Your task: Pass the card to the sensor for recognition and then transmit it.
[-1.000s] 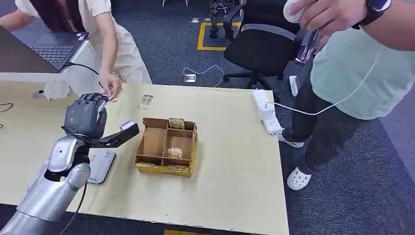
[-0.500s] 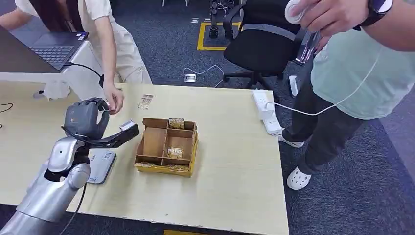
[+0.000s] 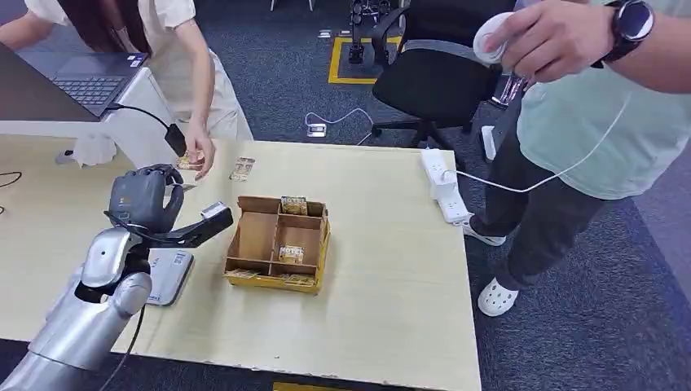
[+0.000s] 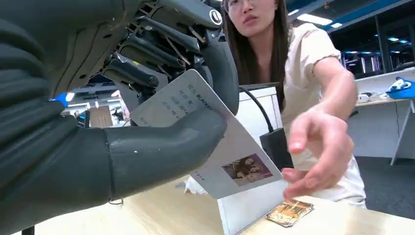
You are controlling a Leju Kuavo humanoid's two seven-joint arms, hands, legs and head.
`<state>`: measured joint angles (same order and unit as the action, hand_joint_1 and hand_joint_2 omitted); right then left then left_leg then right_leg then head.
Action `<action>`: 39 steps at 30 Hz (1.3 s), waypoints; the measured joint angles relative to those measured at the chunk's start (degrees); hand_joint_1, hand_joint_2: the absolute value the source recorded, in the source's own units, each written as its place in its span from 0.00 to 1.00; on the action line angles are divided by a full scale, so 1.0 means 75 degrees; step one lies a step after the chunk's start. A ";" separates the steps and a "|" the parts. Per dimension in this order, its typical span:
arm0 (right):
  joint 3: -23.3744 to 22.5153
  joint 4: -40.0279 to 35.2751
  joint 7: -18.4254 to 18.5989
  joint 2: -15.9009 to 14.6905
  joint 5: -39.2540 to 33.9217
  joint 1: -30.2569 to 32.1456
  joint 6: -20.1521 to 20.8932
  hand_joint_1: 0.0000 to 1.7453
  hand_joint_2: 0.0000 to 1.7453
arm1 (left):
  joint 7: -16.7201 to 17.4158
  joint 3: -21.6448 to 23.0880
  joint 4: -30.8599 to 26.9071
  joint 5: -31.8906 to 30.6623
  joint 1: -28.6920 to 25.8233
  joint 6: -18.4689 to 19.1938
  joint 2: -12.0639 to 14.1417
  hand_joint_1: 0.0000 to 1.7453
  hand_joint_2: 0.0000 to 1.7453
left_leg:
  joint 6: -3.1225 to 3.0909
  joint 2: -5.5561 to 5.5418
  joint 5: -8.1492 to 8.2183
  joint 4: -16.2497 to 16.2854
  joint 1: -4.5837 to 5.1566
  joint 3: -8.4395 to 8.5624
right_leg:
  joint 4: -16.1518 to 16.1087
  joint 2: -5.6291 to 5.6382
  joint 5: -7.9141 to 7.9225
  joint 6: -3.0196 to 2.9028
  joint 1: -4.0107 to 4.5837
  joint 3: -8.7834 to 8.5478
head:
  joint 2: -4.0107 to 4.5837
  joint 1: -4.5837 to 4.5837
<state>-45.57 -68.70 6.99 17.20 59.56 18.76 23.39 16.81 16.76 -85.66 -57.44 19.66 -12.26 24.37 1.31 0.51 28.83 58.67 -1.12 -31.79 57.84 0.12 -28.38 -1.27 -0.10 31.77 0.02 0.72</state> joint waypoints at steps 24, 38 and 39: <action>0.0000 -0.0032 -0.0003 0.0000 0.0006 0.0023 0.0012 0.00 1.00 | 0.0131 0.0000 0.0321 -0.0172 -0.0381 0.0055 0.0361 1.00 1.00 | 0.0000 -0.0002 0.0000 -0.0001 0.0000 -0.0006 | 0.0000 -0.0001 -0.0001 0.0000 0.0001 0.0004 | 0.0000 0.0000; 0.0000 -0.0084 0.0082 0.0000 -0.0111 0.0049 0.0012 0.00 1.00 | 0.0224 -0.0026 0.0481 -0.0227 -0.0611 0.0152 0.0498 0.98 1.00 | 0.0000 0.0005 0.0001 -0.0001 0.0000 -0.0008 | 0.0000 0.0005 -0.0001 0.0000 0.0000 0.0006 | 0.0000 0.0000; 0.0006 -0.0099 0.0125 0.0000 -0.0154 0.0073 0.0012 0.00 1.00 | 0.0236 -0.0064 0.0504 -0.0227 -0.0708 0.0152 0.0516 1.00 1.00 | 0.0000 0.0005 0.0001 -0.0001 0.0000 -0.0010 | 0.0000 0.0005 -0.0001 0.0000 0.0000 0.0008 | 0.0000 0.0003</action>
<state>-45.53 -69.44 7.93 17.20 58.40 19.31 23.47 18.58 16.29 -81.88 -59.15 14.34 -11.13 28.24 1.31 0.55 28.84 58.66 -1.13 -31.87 57.84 0.15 -28.39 -1.28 -0.10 31.83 0.02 0.74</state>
